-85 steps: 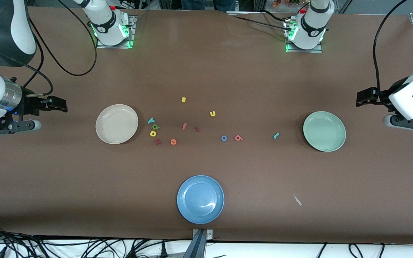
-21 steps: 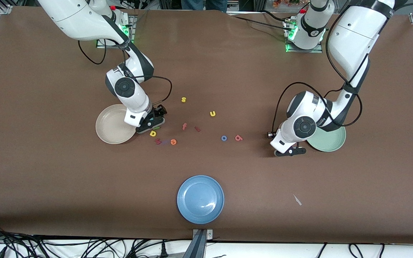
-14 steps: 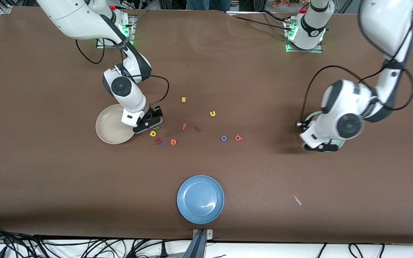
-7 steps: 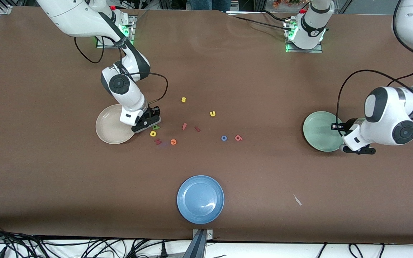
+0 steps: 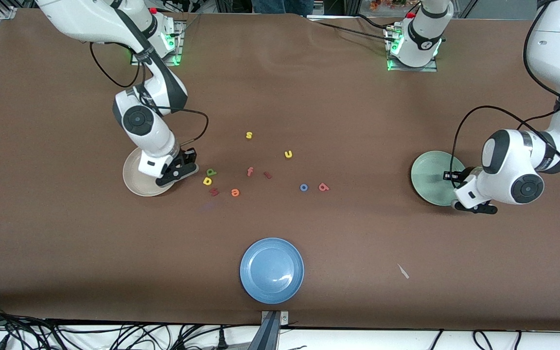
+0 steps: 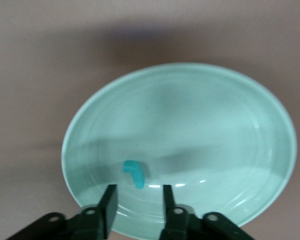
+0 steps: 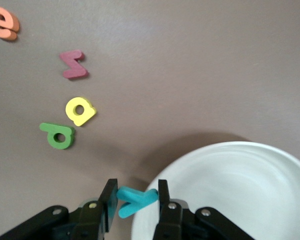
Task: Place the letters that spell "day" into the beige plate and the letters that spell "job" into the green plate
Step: 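Place the 1 on the green plate while the right gripper places the y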
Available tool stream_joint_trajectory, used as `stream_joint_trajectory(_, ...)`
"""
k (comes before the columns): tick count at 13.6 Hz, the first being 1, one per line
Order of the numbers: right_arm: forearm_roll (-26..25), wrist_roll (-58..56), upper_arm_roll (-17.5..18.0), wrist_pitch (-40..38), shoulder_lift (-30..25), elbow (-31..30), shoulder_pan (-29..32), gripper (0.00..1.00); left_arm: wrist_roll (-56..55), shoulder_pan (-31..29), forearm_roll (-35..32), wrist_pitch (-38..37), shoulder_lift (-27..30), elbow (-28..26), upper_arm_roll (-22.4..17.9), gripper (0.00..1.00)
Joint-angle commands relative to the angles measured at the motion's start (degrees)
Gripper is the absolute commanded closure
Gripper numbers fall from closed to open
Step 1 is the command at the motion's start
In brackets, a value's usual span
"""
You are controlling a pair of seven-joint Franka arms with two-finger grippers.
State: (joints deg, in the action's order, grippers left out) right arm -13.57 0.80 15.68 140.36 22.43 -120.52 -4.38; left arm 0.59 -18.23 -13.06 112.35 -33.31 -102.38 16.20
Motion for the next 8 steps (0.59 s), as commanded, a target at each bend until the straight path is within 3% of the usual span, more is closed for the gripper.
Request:
stream_joint_trajectory(1, 0.47, -5.09, -0.56, -6.48, -0.89, 4.14, 0.51, 0.81, -8.02, 0.21, 0.58, -1.08, 3.6, 0.68, 4.87, 0.0)
stream_joint_trajectory(4, 3.35, -13.25, -4.07, -7.2, -1.07, 4.76, 0.86, 0.8, -24.71, 0.56, 5.04, -0.91, 3.87, 1.74, 12.17, 0.0)
stream_joint_trajectory(5, 5.29, -15.72, -5.04, -7.12, -1.07, 4.76, 0.95, 0.7, -30.33, 1.43, 6.89, -0.56, 3.61, 2.79, 14.02, 0.0)
stream_joint_trajectory(6, 7.13, -16.44, -5.92, -7.12, -0.81, 4.68, 0.95, 0.33, -36.74, 4.14, 7.52, -0.47, 2.65, 5.06, 14.47, 0.0)
stream_joint_trajectory(7, 8.37, -16.45, -6.1, -7.12, -0.81, 4.68, 0.95, 0.19, -42.81, 7.38, 7.52, -0.47, 1.16, 7.34, 14.39, 0.0)
stream_joint_trajectory(8, 8.47, -15.84, -6.1, -7.29, -0.81, 4.68, 0.95, 0.14, -48.35, 9.85, 6.83, -0.38, -0.77, 9.28, 14.39, 0.0)
